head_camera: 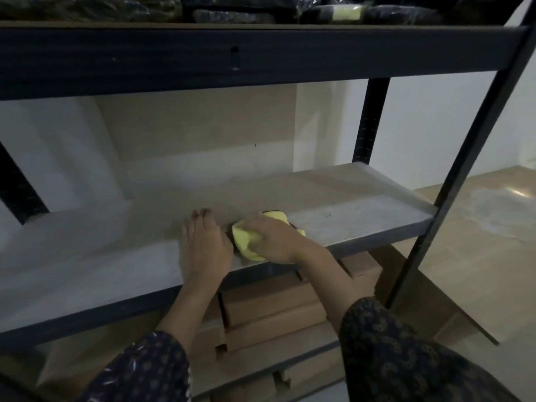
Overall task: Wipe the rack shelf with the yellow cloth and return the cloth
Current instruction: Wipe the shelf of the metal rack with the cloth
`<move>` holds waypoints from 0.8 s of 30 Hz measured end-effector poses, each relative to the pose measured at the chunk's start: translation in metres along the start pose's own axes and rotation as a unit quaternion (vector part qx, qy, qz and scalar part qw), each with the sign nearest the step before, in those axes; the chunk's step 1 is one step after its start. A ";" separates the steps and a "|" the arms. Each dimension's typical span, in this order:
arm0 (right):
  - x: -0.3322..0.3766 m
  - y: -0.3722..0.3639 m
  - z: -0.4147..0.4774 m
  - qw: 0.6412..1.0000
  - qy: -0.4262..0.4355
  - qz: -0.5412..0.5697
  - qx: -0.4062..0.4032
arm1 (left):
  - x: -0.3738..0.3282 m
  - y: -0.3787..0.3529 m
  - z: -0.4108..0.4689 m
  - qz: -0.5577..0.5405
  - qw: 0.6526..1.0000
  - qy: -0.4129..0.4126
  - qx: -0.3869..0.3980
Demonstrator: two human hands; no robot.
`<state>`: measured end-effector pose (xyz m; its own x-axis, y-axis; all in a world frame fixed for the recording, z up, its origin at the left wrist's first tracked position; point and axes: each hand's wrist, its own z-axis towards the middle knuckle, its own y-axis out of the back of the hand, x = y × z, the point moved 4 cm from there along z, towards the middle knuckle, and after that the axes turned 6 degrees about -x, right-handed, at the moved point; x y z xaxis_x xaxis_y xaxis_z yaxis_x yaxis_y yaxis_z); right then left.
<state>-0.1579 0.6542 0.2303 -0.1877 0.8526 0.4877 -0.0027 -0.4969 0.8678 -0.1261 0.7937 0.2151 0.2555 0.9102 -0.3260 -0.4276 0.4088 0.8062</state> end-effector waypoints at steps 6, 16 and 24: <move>-0.015 -0.012 0.027 0.988 0.019 -0.144 -0.048 | 0.009 -0.014 0.003 0.002 0.999 0.026 0.034; -0.136 0.070 0.011 0.910 -0.331 -0.201 -0.149 | 0.015 -0.024 -0.001 0.048 0.993 0.036 0.103; -0.045 0.016 0.084 0.987 -0.058 -0.108 -0.106 | 0.002 -0.032 0.008 0.012 0.993 0.067 0.101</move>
<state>-0.0671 0.6210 0.2302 -0.0469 0.9488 0.3125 -0.2384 -0.3144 0.9189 -0.1053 0.7815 0.1928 0.1249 0.9256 -0.3572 -0.2452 0.3776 0.8929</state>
